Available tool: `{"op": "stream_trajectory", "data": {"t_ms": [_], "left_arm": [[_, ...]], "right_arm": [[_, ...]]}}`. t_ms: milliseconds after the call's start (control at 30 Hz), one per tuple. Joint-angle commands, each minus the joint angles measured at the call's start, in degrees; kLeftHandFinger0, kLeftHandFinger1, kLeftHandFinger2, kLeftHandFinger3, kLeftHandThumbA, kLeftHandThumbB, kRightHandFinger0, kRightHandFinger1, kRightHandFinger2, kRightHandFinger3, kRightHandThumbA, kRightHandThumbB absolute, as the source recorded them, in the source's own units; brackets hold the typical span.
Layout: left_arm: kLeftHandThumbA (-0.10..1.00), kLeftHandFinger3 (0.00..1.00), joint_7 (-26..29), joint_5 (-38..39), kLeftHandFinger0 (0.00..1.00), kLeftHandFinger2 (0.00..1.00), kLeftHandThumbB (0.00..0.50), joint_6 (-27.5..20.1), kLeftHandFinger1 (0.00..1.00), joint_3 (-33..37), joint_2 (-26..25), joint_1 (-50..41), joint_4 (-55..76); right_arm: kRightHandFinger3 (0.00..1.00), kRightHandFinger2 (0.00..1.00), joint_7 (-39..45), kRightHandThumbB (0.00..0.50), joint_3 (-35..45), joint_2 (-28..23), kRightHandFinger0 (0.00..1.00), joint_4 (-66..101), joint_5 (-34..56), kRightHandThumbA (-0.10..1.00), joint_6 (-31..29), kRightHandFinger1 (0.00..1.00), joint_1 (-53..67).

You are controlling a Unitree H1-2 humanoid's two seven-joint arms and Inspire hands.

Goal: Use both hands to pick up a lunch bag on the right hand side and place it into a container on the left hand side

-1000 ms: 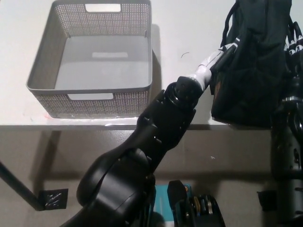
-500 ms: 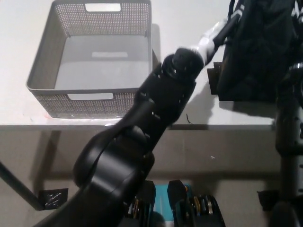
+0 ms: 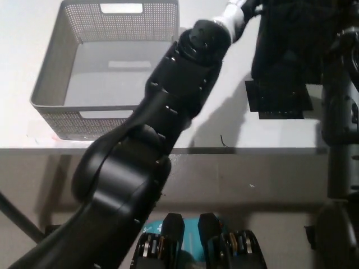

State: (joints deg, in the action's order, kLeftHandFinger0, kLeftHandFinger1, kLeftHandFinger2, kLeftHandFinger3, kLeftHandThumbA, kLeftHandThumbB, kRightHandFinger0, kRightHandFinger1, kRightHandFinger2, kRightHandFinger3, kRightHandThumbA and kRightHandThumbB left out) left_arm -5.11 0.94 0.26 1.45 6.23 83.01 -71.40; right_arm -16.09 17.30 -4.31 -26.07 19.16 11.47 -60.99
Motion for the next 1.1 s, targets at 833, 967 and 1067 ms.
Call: {"op": "stream_trajectory", "data": {"t_ms": [833, 967, 1067], "left_arm": [[1.00, 1.00, 2.0, 5.5, 1.00, 1.00, 0.315, 17.0, 1.00, -13.0, -18.2, -11.4, 52.7], [1.00, 1.00, 0.7, 6.3, 1.00, 1.00, 0.265, 14.5, 1.00, -14.1, -19.5, -13.4, 54.4], [1.00, 1.00, 1.6, 5.7, 1.00, 1.00, 0.241, 12.7, 1.00, -14.8, -19.8, -15.4, 56.0]], "right_arm": [[1.00, 1.00, 9.0, 0.100, -14.5, 16.5, 1.00, -36.5, -6.3, 1.00, -8.8, 1.00, -37.6], [1.00, 1.00, 10.3, 0.107, -15.7, 17.6, 1.00, -39.9, -7.3, 1.00, -12.6, 1.00, -38.5], [1.00, 1.00, 13.4, 0.118, -16.3, 18.3, 1.00, -42.4, -7.2, 1.00, -13.9, 1.00, -38.9]]}}
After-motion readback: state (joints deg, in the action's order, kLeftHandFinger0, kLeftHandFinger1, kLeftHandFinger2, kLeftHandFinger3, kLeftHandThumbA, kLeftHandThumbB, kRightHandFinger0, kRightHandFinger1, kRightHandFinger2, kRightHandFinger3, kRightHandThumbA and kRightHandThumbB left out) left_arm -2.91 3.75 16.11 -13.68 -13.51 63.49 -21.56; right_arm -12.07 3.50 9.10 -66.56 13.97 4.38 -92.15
